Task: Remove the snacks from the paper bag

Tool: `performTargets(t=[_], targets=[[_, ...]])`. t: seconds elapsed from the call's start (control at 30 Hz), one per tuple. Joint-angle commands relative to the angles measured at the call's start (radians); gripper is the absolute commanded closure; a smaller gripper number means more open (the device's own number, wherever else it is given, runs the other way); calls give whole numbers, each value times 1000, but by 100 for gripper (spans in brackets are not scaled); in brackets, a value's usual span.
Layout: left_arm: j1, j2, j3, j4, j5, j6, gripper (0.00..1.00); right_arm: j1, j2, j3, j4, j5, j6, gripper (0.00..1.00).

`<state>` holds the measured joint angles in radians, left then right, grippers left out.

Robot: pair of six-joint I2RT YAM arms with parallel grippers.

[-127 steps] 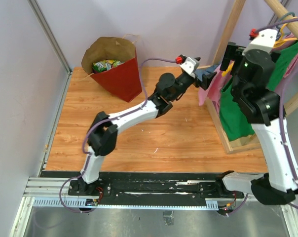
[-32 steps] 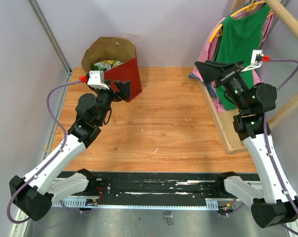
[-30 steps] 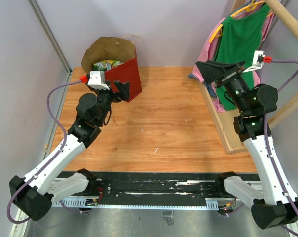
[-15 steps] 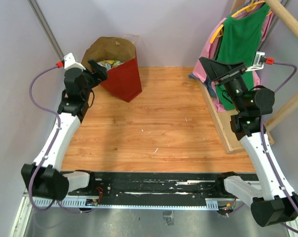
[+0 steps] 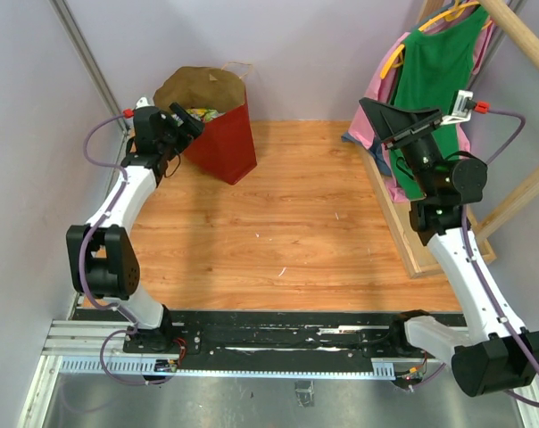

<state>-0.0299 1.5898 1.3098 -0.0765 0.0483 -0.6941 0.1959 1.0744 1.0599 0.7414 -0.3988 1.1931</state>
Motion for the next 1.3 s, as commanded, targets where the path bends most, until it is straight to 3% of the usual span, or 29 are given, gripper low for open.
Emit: performTargets(t=[0.0, 0.27, 0.47, 0.93, 1.03, 1.17, 1.27], targets=[[1, 35, 52, 74, 39, -71, 0, -2, -24, -11, 84, 11, -40, 2], [1, 36, 74, 118, 41, -151, 0, -3, 3, -15, 188, 2, -9, 2], [1, -29, 43, 122, 16, -156, 0, -5, -15, -25, 136, 20, -30, 1], [0, -214, 131, -94, -14, 118, 0, -8, 10, -32, 233, 3, 50, 1], [1, -180, 219, -176, -21, 185, 0, -7, 1, -46, 212, 15, 46, 1], [-8, -90, 325, -253, 104, 294, 0, -8, -12, -68, 217, 31, 59, 1], [-76, -26, 384, -267, 127, 423, 0, -6, -9, -53, 233, 15, 68, 1]])
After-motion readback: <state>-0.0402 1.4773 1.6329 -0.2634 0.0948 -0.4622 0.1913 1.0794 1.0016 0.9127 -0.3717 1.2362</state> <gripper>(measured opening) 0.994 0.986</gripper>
